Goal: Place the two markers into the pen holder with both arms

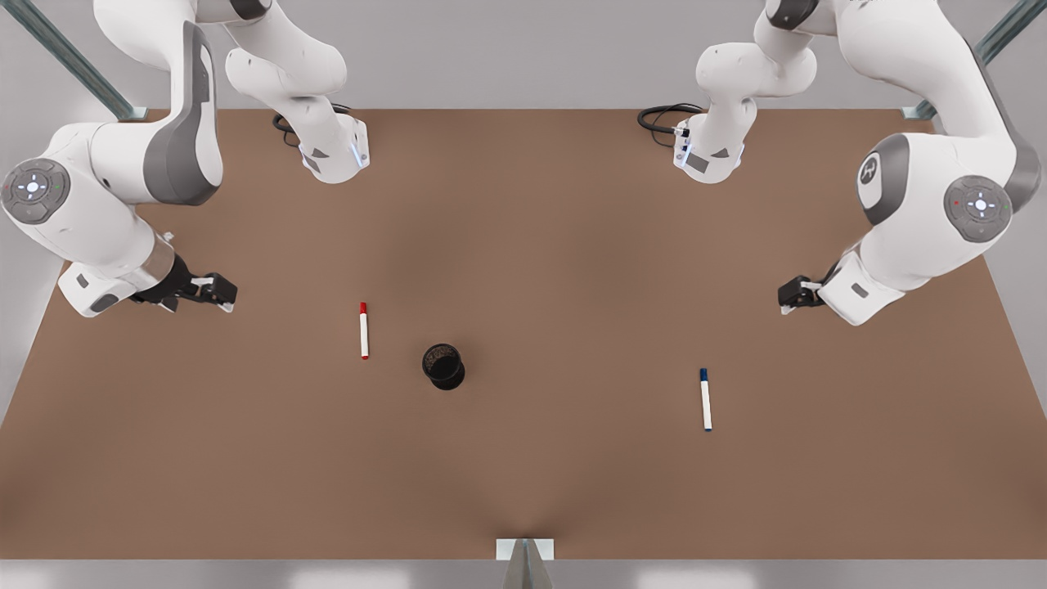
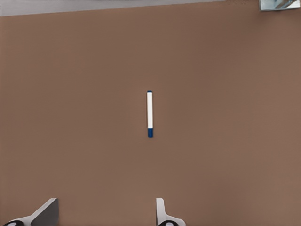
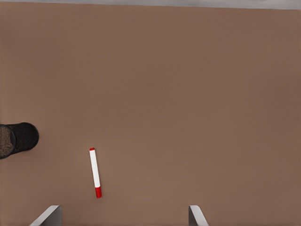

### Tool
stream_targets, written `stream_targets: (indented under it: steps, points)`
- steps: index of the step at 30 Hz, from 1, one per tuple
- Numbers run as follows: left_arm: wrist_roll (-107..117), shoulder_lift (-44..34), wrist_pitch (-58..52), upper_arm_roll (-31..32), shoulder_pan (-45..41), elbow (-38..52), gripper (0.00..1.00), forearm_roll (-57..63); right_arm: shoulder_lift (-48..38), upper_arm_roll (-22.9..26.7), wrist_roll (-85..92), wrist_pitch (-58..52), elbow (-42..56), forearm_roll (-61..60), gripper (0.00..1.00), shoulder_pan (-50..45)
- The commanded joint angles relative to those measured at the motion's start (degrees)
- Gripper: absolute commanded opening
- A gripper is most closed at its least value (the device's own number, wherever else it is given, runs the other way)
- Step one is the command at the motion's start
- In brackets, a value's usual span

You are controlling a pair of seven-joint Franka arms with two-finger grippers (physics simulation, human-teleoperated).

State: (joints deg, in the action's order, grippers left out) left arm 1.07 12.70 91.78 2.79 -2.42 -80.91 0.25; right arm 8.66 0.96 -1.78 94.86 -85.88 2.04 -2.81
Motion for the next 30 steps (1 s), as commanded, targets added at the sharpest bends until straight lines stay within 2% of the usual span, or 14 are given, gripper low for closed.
stream_targets:
  steps: [1, 3, 6, 9, 11, 15, 20, 23, 30]
  points:
    - [0.0, 0.9, 3.4, 0.0, 0.0, 0.3, 1.00, 0.3, 0.0, 0.0, -0.3, 0.6, 0.0, -0.5, 1.00, 0.1]
    - [0.4, 7.7, 6.6, 0.1, -0.3, 2.9, 1.00, 0.3, 0.0, 0.0, -0.3, 0.6, -0.1, -0.6, 1.00, 0.0]
    - [0.3, 17.6, 21.9, 0.1, -0.4, 2.2, 1.00, 0.0, 0.8, 0.1, -0.3, 1.0, -0.1, -1.2, 1.00, 0.2]
    - [0.9, 23.0, 26.9, -0.2, 0.0, 1.3, 1.00, -0.4, 5.0, 0.1, -0.2, 7.5, -2.0, -2.0, 1.00, 1.5]
    - [0.7, 24.4, 32.1, -0.2, 0.0, -1.6, 1.00, -0.2, 5.6, -0.3, -0.9, 16.0, -9.1, -2.0, 1.00, 1.6]
    - [3.2, 29.4, 42.0, -0.1, -2.8, -3.0, 1.00, -0.3, 6.1, -8.5, -7.4, 26.8, -17.9, -2.0, 1.00, 1.2]
    - [3.3, 32.7, 43.9, -0.2, -2.8, -2.8, 1.00, -0.3, 13.8, -10.0, -12.5, 36.9, -19.8, -1.8, 1.00, -0.4]
    - [3.2, 34.1, 44.7, -0.2, -2.8, -2.9, 1.00, -0.1, 16.5, -10.0, -16.8, 37.4, -19.3, -1.8, 1.00, -3.8]
    - [3.0, 36.2, 44.8, -0.2, -2.8, -2.9, 0.98, 0.1, 20.7, -9.9, -20.8, 37.1, -18.9, -0.9, 0.96, -5.3]
